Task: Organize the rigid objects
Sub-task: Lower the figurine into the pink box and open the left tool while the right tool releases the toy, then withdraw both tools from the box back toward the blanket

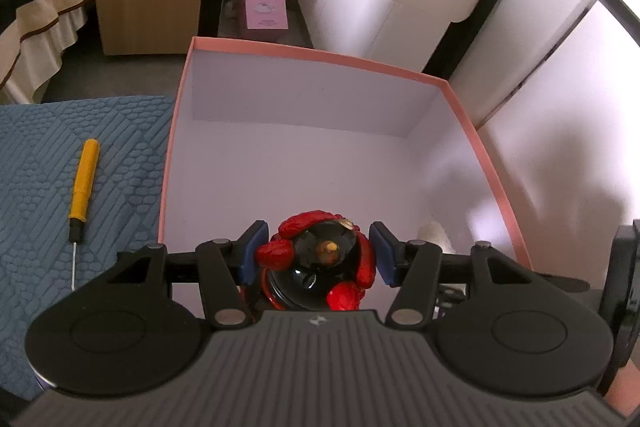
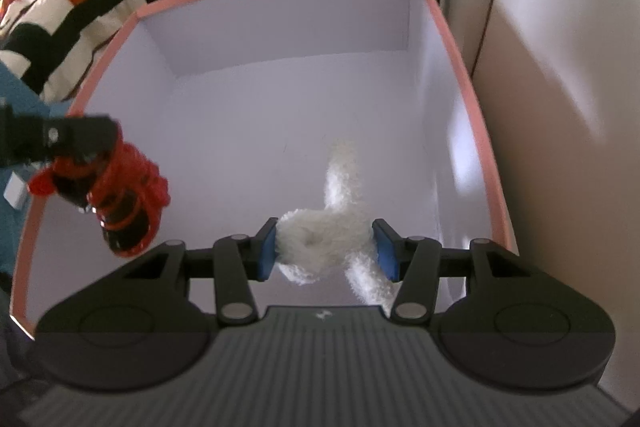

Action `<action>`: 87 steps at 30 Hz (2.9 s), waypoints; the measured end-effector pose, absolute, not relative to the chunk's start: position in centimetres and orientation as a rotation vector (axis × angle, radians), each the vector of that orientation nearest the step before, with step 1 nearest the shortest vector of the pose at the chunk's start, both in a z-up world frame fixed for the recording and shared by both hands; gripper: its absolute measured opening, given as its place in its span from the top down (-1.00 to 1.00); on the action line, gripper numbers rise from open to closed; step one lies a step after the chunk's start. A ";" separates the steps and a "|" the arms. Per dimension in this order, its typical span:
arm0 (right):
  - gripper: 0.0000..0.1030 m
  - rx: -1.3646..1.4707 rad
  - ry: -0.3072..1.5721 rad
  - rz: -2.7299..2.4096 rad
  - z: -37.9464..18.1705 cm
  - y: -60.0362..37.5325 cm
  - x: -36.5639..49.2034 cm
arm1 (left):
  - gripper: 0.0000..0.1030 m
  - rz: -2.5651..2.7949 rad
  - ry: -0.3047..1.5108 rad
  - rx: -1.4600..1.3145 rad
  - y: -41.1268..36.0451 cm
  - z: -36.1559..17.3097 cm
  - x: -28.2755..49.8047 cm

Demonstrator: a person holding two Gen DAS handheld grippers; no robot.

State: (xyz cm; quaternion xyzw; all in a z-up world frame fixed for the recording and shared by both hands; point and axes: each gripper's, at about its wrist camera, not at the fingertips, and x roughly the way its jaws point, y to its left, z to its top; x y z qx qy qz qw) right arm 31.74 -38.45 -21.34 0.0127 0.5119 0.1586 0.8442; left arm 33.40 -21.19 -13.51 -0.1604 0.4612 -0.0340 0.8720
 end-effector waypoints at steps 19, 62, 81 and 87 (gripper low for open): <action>-0.66 0.135 1.022 0.331 -16.3 -38.7 29.8 | -0.21 -0.089 0.811 -0.389 -18.4 -7.3 28.8; -0.66 0.100 0.784 0.402 -6.7 -25.7 12.4 | -0.22 0.020 0.649 -0.422 -2.4 -0.9 6.5; -0.66 0.084 0.868 0.394 -11.0 -22.1 11.4 | -0.22 0.077 0.659 -0.375 2.0 -5.4 7.1; -0.66 0.081 0.873 0.399 -12.3 -20.4 13.1 | -0.22 0.084 0.642 -0.382 4.3 -8.0 10.2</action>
